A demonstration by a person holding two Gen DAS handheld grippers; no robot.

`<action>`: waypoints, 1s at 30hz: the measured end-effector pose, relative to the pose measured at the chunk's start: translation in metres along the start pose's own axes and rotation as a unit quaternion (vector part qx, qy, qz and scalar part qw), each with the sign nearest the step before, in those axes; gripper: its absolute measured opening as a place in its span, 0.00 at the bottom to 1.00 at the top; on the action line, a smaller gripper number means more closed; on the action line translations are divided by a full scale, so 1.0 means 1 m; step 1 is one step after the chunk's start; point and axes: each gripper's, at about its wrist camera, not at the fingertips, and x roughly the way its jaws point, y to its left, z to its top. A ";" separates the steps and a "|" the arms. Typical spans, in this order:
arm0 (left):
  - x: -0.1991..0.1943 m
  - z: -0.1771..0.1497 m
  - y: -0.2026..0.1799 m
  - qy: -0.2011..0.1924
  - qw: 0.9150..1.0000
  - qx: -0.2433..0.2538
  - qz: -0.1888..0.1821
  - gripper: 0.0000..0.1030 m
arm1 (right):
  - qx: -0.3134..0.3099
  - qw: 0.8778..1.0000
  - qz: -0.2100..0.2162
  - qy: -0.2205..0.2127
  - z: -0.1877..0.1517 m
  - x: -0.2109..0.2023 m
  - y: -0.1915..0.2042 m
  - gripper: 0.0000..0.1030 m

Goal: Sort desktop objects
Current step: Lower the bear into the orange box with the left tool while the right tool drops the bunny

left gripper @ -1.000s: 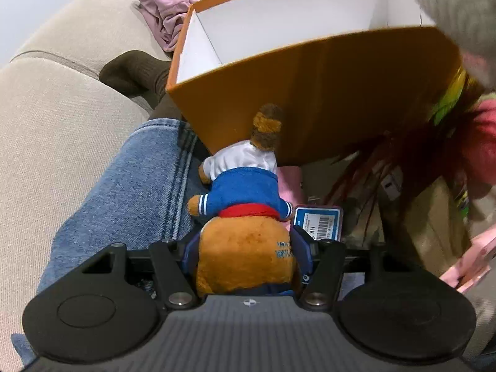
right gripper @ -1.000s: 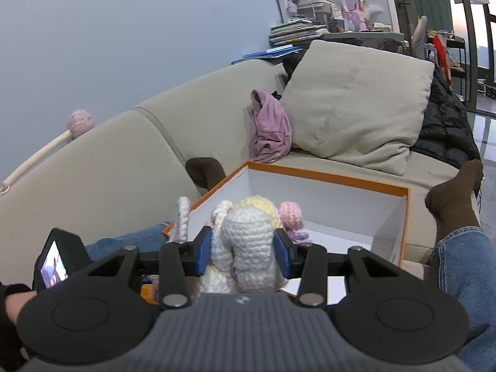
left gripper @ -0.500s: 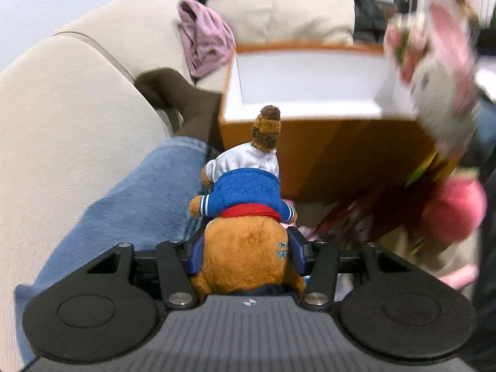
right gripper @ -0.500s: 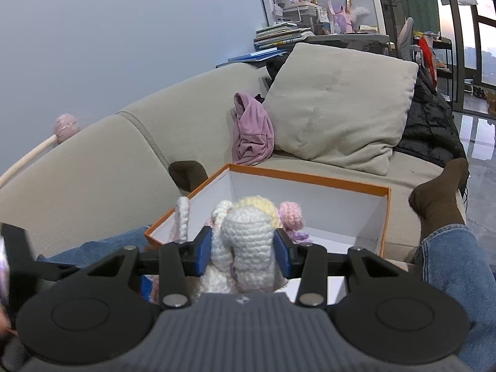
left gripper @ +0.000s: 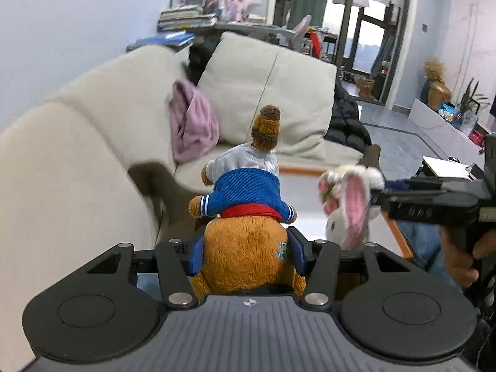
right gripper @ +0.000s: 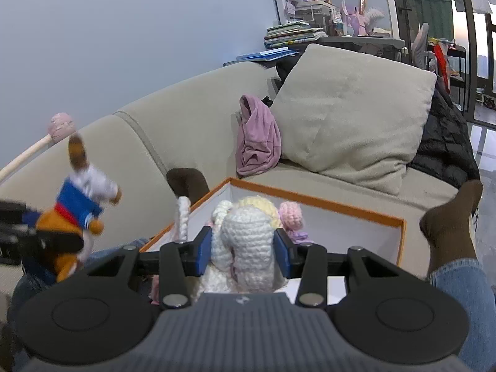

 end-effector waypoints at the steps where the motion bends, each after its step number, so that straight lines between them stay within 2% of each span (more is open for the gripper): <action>1: 0.007 0.010 -0.003 0.001 1.000 0.004 -0.005 0.59 | -0.001 1.000 -0.001 0.001 0.004 0.004 -0.002 0.43; 5: 0.051 0.032 -0.008 0.025 0.999 0.014 -0.025 0.60 | -0.012 1.000 -0.017 0.012 0.013 0.024 -0.009 0.43; 12: 0.126 0.034 -0.028 0.116 0.991 0.048 -0.039 0.60 | -0.037 0.995 -0.049 0.077 0.007 0.076 -0.029 0.43; 19: 0.178 0.023 -0.038 0.167 0.982 0.086 0.003 0.61 | -0.040 0.990 -0.047 0.127 0.004 0.121 -0.049 0.43; 23: 0.194 0.020 -0.042 0.177 0.977 0.116 0.036 0.62 | -0.043 0.988 -0.047 0.140 0.004 0.141 -0.053 0.43; 30: 0.221 0.019 -0.041 0.193 0.970 0.127 0.072 0.64 | -0.042 0.986 -0.034 0.156 0.003 0.165 -0.053 0.44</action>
